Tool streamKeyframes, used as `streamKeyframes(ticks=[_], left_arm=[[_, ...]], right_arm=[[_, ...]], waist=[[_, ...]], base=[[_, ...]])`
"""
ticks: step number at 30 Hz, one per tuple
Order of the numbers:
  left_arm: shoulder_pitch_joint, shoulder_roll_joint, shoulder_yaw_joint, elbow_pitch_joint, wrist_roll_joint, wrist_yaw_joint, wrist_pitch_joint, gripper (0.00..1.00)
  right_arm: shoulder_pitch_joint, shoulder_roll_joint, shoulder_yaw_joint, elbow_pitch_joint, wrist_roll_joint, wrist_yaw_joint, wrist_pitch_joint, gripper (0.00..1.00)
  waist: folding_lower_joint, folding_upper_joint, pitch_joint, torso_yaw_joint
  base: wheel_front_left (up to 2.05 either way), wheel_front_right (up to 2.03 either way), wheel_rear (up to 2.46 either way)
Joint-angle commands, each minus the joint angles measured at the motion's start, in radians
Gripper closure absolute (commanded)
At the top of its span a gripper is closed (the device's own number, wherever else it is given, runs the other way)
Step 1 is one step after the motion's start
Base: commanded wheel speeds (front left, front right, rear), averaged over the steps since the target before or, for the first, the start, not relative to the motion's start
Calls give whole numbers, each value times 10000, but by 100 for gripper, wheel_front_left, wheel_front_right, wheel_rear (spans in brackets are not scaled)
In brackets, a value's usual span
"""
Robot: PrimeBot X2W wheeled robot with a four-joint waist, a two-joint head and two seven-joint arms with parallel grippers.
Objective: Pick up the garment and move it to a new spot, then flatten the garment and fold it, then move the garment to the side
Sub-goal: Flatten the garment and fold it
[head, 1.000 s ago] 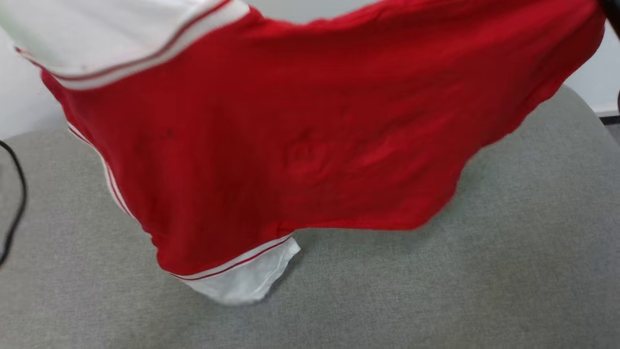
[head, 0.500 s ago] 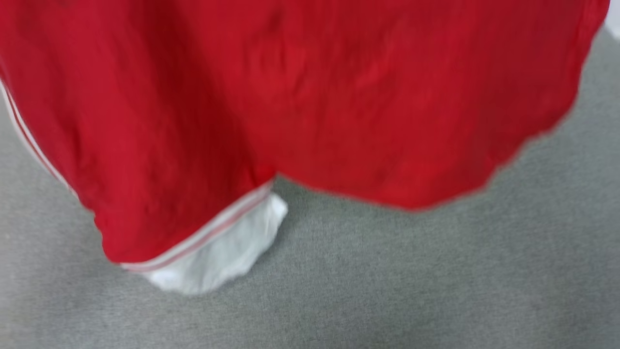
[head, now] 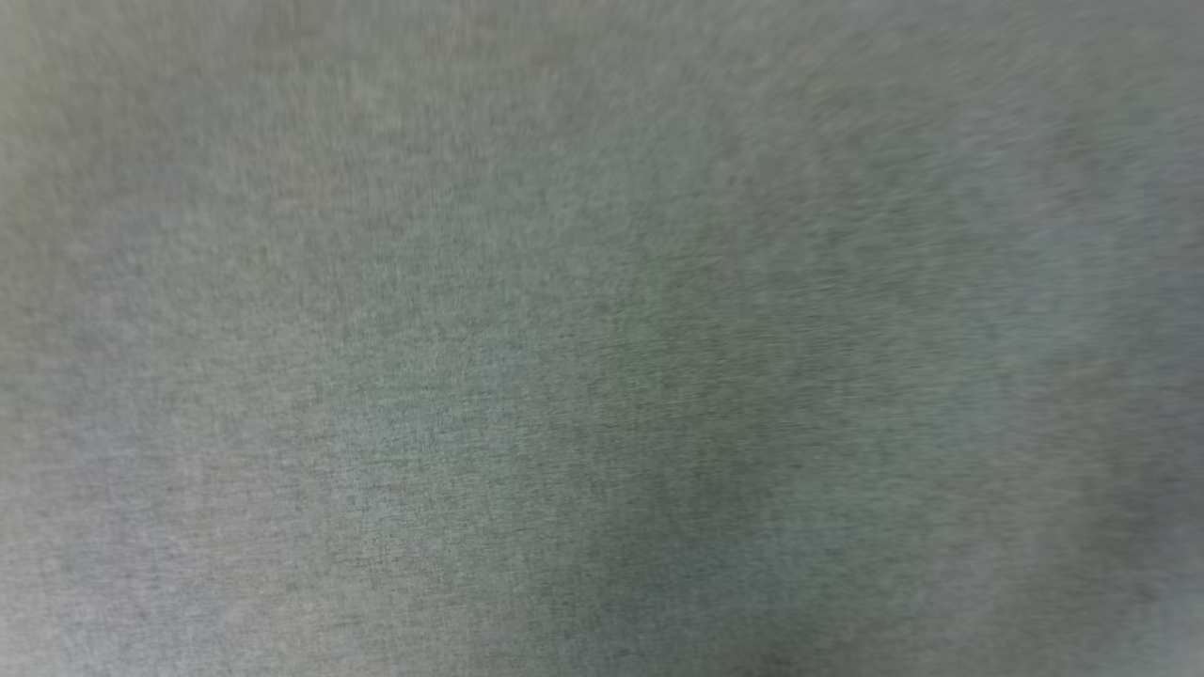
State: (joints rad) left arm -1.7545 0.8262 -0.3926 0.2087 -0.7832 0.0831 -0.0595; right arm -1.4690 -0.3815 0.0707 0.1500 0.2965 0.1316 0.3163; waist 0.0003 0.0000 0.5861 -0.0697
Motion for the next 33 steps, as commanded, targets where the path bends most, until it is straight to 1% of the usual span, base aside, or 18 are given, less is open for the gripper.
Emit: streamKeyframes(ticks=[1, 4, 8, 11, 14, 18, 21, 25, 28, 33], left_arm=[[-615, -239, -118, 648, 224, -118, -204, 100], [-1498, -741, -341, 1823, 515, -378, -591, 100], [-1818, -1323, -564, 3036, 654, -622, -1182, 100], [-1308, -1681, -679, 3699, 564, -815, -1544, 100], [-478, -2076, -784, 4042, 452, -1010, -1827, 100], [1183, -2487, -837, 4123, 344, -1190, -2020, 100], [2708, -2780, -664, 3764, 395, -1203, -2062, 100], [5311, -3197, -339, 2861, 748, -1133, -2071, 100], [7247, -3422, -136, 2087, 1012, -936, -2075, 100], [10158, -3475, 228, 1136, 1151, -733, -2077, 100]], right_arm=[[-460, 89, -25, 459, -319, -18, -319, 100], [-1183, 267, -24, 1421, -926, -18, -1005, 100], [-1670, 557, -115, 2627, -1555, -18, -1885, 100], [-1488, 785, -113, 3383, -1839, -18, -2501, 100], [-973, 985, -108, 4069, -1953, -18, -3060, 100], [-39, 1133, 113, 4771, -1902, -16, -3726, 100], [941, 1254, 291, 5209, -1759, -15, -4123, 100], [2382, 1328, 660, 5687, -1386, -13, -4463, 100], [3385, 1337, 889, 5954, -841, -13, -4617, 100], [5039, 1100, 1835, 6041, 179, -13, -4512, 100]], waist=[[-3, 0, 677, 314], [-3, 0, 1020, 450], [-3, 0, 1334, 631], [-3, 0, 1429, 767], [-3, 0, 1397, 903], [-3, 0, 1143, 1053], [-3, 0, 786, 1121], [-3, 0, 89, 1197], [-3, 0, -524, 1205], [-3, 0, -1562, 1270]], base=[[0, 0, 0], [0, 0, 0], [0, 0, 0], [0, 0, 0], [0, 0, 0], [0, 0, 0], [0, 0, 0], [0, 0, 0], [0, 0, 0], [0, 0, 0]])
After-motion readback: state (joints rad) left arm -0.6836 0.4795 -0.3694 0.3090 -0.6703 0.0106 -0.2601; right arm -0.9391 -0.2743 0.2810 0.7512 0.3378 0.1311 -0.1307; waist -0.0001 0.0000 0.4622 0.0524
